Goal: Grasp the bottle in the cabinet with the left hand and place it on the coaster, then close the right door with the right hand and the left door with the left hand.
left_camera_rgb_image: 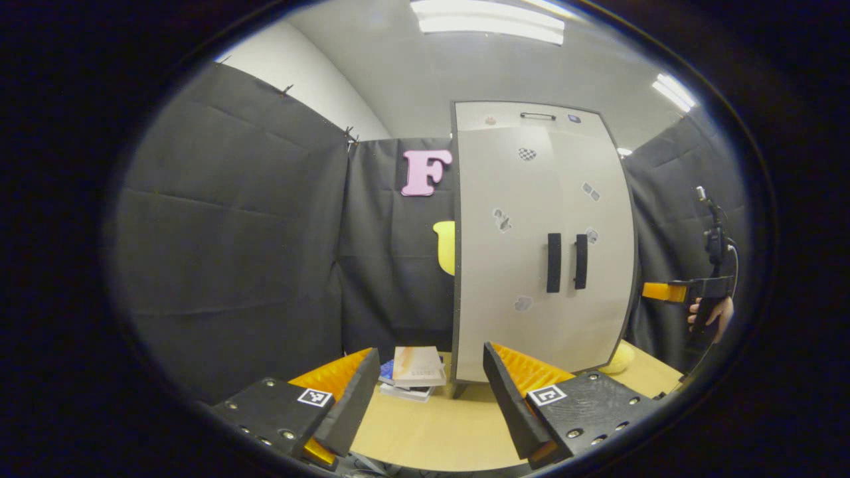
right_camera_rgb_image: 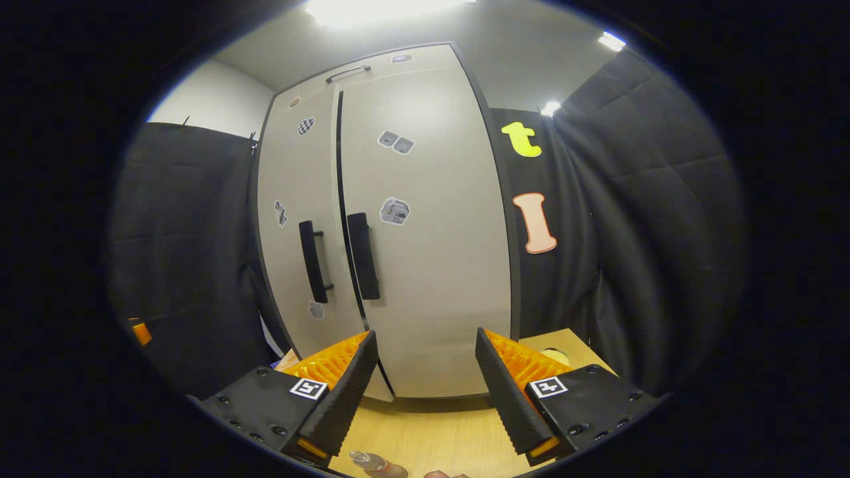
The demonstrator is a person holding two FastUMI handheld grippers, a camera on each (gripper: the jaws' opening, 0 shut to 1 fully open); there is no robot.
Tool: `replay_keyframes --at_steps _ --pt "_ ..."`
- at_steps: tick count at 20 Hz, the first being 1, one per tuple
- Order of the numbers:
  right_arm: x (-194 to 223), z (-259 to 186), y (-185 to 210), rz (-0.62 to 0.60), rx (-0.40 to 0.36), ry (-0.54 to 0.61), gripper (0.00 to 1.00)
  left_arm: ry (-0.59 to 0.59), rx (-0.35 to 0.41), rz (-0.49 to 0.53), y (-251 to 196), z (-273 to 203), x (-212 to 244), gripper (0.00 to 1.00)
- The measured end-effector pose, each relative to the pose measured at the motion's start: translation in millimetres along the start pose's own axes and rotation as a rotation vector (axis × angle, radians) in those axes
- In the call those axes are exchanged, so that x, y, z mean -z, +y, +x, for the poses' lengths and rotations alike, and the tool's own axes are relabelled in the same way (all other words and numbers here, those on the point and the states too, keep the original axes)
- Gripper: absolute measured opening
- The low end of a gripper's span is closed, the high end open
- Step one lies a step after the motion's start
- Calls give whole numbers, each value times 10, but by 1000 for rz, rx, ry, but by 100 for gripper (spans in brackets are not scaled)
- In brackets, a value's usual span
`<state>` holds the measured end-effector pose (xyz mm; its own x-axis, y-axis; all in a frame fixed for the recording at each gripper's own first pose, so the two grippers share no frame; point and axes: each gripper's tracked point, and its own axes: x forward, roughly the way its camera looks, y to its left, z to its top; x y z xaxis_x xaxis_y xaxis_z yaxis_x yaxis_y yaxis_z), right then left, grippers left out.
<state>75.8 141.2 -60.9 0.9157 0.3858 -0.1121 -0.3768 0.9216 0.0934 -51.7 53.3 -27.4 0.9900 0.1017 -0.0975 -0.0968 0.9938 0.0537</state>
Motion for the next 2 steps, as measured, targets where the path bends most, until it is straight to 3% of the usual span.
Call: replay_keyframes --at_steps 1,2 --pt "60 3 12 1 -2 13 94 26 -5 2 11 -3 118 91" --pt "117 7 16 2 -2 29 94 50 -8 6 27 -23 217 96"
